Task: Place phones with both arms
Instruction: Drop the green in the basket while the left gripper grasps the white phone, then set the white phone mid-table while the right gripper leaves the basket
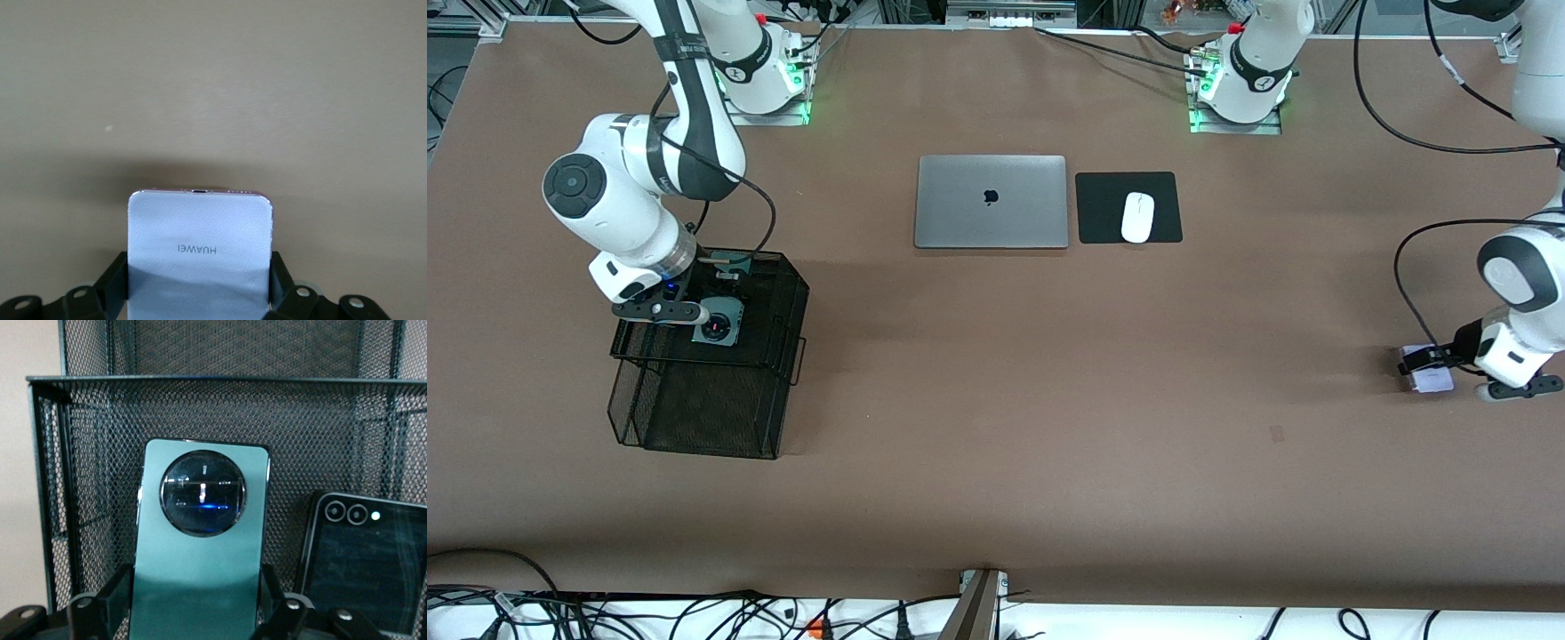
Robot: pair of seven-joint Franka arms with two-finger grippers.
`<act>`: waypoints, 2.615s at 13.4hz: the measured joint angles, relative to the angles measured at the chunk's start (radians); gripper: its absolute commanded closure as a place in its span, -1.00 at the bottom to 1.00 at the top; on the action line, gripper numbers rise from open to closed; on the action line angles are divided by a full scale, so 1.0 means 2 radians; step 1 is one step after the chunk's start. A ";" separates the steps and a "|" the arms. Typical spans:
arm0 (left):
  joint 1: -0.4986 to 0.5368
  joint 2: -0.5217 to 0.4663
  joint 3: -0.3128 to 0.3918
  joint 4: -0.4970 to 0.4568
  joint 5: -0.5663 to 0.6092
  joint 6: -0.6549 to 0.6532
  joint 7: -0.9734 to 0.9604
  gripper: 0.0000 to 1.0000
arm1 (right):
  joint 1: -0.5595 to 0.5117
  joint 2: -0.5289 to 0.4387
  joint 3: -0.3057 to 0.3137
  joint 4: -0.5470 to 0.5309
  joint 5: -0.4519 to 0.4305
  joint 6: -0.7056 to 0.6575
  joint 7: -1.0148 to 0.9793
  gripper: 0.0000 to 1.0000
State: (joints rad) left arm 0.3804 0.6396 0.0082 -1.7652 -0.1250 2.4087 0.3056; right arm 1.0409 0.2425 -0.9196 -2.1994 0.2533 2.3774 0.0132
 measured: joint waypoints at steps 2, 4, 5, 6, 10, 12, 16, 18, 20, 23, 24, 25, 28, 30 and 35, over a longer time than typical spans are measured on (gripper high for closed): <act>-0.016 0.000 0.000 0.002 0.000 -0.001 -0.026 1.00 | 0.001 0.000 0.000 -0.001 0.000 0.022 0.000 1.00; -0.038 -0.002 -0.001 0.006 0.000 -0.007 -0.059 1.00 | 0.001 0.000 0.000 -0.006 0.000 0.042 0.000 1.00; -0.052 -0.005 -0.002 0.007 0.000 -0.014 -0.073 1.00 | 0.001 0.000 0.000 -0.011 0.000 0.058 0.000 1.00; -0.066 -0.009 -0.002 0.008 0.000 -0.020 -0.085 1.00 | 0.002 0.000 0.000 -0.018 0.000 0.075 0.000 1.00; -0.134 -0.019 -0.007 0.009 0.000 -0.029 -0.138 1.00 | 0.005 0.000 0.009 -0.029 0.012 0.096 0.001 0.98; -0.193 -0.019 -0.009 0.009 0.000 -0.036 -0.195 1.00 | 0.005 0.002 0.015 -0.030 0.023 0.096 0.001 0.87; -0.316 -0.019 -0.011 0.014 0.000 -0.040 -0.331 1.00 | 0.005 0.008 0.016 -0.030 0.025 0.097 0.001 -0.98; -0.375 -0.010 -0.010 0.035 0.000 -0.040 -0.404 1.00 | 0.006 0.010 0.017 -0.029 0.025 0.100 0.002 -0.98; -0.424 0.009 -0.010 0.064 0.000 -0.040 -0.451 1.00 | 0.006 0.010 0.018 -0.027 0.025 0.101 0.002 -0.99; -0.482 0.043 -0.009 0.114 0.000 -0.040 -0.477 1.00 | 0.006 0.009 0.018 -0.013 0.025 0.100 0.002 -0.99; -0.499 0.059 -0.008 0.135 0.000 -0.040 -0.486 1.00 | 0.006 0.009 0.017 -0.006 0.025 0.093 0.001 -0.99; -0.518 0.078 -0.003 0.159 0.000 -0.040 -0.498 1.00 | 0.006 0.009 0.017 0.004 0.025 0.078 0.001 -0.99; -0.581 0.133 0.033 0.222 0.000 -0.040 -0.531 1.00 | 0.006 0.008 0.006 0.052 0.025 -0.011 0.001 -0.99; -0.604 0.153 0.047 0.244 0.002 -0.040 -0.539 1.00 | 0.005 0.005 -0.009 0.096 0.024 -0.093 0.000 -0.99; -0.641 0.174 0.080 0.253 0.014 -0.040 -0.555 0.08 | 0.001 0.005 -0.026 0.185 -0.016 -0.226 -0.001 -0.99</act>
State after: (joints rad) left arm -0.9015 0.9886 0.1672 -1.2587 -0.0966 2.3283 -0.8043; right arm 1.0428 0.2517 -0.9708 -1.8289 0.2206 1.9245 0.0121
